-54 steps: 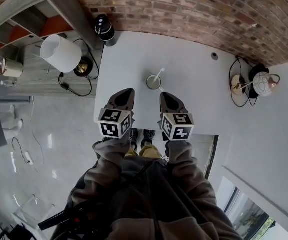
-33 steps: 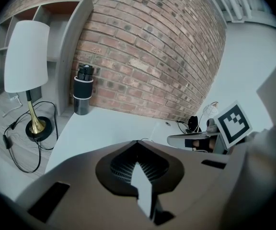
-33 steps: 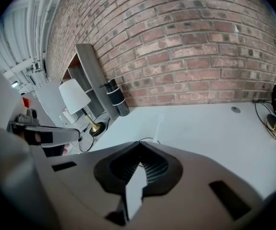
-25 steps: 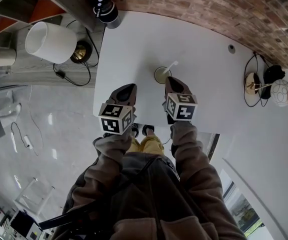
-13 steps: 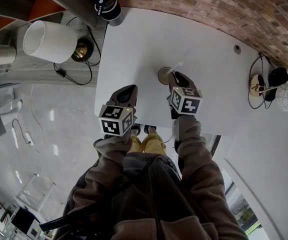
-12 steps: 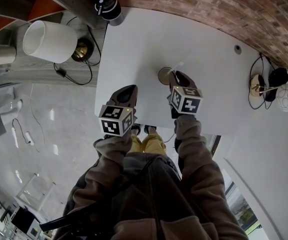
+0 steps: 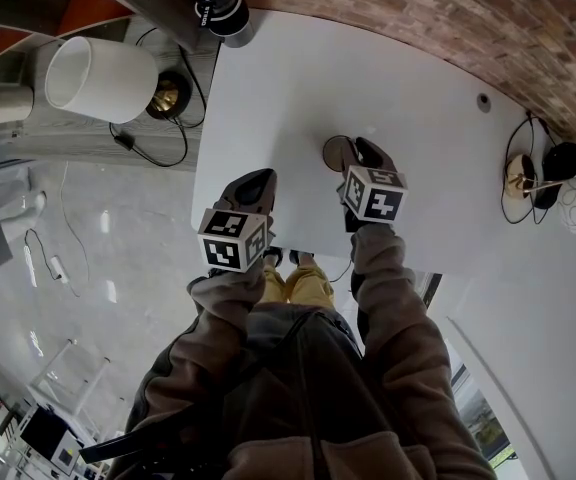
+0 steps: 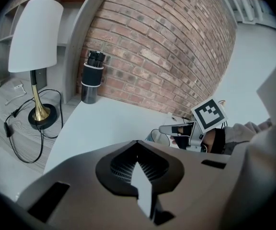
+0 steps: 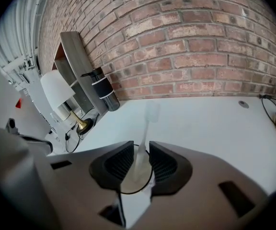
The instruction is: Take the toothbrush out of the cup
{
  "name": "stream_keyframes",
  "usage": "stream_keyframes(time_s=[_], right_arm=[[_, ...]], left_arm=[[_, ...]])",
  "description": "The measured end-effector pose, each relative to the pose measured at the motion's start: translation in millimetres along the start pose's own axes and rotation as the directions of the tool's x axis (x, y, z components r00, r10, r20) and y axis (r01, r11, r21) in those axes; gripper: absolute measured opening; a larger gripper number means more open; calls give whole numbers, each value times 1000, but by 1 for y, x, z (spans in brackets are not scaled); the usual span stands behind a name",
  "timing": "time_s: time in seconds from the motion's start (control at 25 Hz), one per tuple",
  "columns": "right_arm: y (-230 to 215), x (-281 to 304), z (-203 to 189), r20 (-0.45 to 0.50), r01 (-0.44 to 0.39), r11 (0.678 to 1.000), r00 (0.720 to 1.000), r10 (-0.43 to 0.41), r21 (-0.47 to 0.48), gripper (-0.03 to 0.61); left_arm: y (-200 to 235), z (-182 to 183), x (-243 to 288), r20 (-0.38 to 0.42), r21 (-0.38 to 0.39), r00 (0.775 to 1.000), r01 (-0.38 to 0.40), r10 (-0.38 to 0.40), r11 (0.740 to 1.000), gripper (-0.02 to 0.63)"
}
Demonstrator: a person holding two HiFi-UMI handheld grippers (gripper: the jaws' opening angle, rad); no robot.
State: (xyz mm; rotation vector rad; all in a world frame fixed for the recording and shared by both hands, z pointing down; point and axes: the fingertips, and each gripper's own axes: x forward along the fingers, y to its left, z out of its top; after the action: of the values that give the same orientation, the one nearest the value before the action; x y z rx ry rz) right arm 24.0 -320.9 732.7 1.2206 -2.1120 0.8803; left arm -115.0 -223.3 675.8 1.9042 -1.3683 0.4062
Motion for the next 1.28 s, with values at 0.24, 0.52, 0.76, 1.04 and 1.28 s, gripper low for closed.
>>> stream_keyframes(time_s=[0.24,0.52,0.76,1.04,1.28], right_arm=[[-4,3,2,-17,34,999,999,-35,-41,83],[-5,-3,6,29,42,998,999,-40,-55,42],[-4,-19,18,102,31,999,994,-28,-26,41],[4,-68,55,224,5,1000,974,-7,12,40],[11,-130,100,339,16,1000,941,-20,17,40]], left_arm=[[1,-2,1,-6,-5,1000,0,0,1000,-11],[2,-6,0,-14,-8,1000,-4,3,1000,-11],[-4,-1,-2,-2,2,1000,4,-4,1000,-11],[-17,18,-11,43,19,999,16,-17,1000,-11],[-43,56,-21,123,53,991,50,-56,997,-11]])
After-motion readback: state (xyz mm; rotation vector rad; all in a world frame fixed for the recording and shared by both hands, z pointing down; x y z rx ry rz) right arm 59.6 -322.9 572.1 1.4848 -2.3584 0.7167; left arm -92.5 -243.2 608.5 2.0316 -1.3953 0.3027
